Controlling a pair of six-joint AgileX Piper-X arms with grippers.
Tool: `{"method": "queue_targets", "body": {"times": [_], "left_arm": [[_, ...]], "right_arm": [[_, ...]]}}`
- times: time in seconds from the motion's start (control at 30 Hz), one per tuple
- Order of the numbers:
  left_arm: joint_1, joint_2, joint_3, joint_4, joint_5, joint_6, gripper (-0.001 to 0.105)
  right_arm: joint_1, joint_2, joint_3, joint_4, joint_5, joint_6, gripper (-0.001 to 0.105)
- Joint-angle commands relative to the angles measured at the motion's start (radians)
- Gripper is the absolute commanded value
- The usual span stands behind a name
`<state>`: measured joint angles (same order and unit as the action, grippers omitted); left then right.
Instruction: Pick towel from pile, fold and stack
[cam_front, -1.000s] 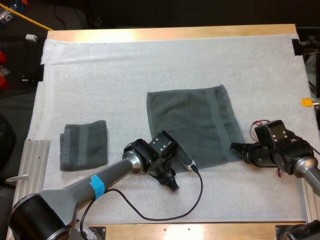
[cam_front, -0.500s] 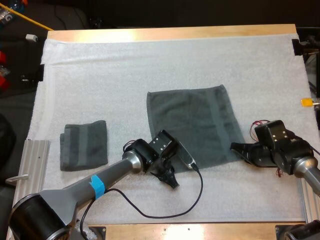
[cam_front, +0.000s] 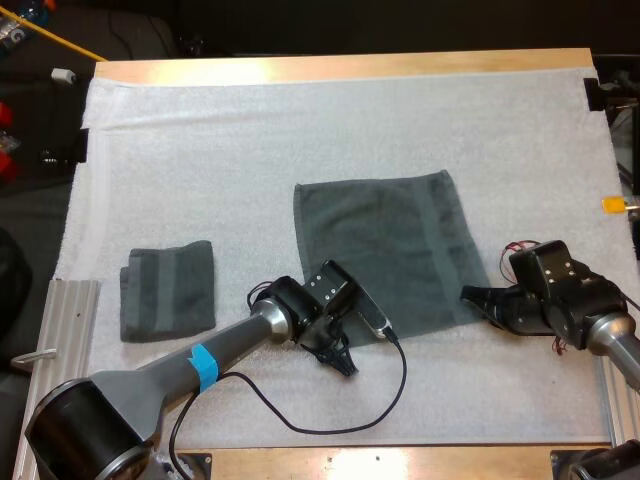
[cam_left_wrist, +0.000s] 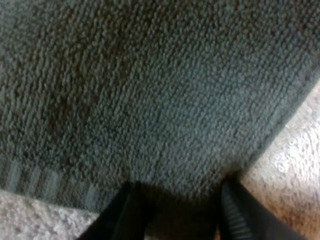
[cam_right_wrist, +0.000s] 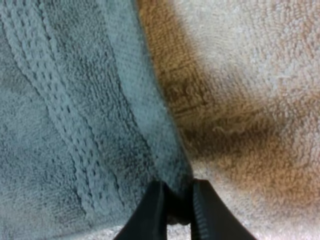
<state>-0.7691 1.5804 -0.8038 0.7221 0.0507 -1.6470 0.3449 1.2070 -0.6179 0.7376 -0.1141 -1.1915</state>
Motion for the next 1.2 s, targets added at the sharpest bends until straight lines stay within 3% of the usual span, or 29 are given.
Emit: {"method": "queue_targets", "body": {"times": [0.0, 0.1, 0.2, 0.67, 0.9, 1.17], "left_arm": [[-0.004, 0.014, 0.004, 0.036, -0.012, -0.006, 0.024], [-0.004, 0.013, 0.003, 0.061, -0.012, -0.013, 0.008], [-0.004, 0.012, -0.005, 0.089, -0.012, -0.013, 0.0], [-0.004, -0.156, -0.075, 0.151, 0.024, -0.014, 0.0], [-0.004, -0.219, -0.075, 0.149, 0.179, -0.015, 0.0], [-0.004, -0.241, -0.075, 0.224, 0.14, -0.019, 0.0]], "right_arm": [[-0.001, -0.007, -0.002, 0.009, 0.004, -0.009, 0.0], [-0.001, -0.007, -0.002, 0.009, 0.004, -0.009, 0.0], [-0.001, -0.007, -0.002, 0.009, 0.004, -0.009, 0.0], [-0.001, -0.007, -0.002, 0.021, -0.003, -0.009, 0.0], [-0.001, -0.007, -0.002, 0.053, -0.003, -0.009, 0.0], [-0.001, -0.082, -0.002, 0.116, -0.019, -0.038, 0.0]]}}
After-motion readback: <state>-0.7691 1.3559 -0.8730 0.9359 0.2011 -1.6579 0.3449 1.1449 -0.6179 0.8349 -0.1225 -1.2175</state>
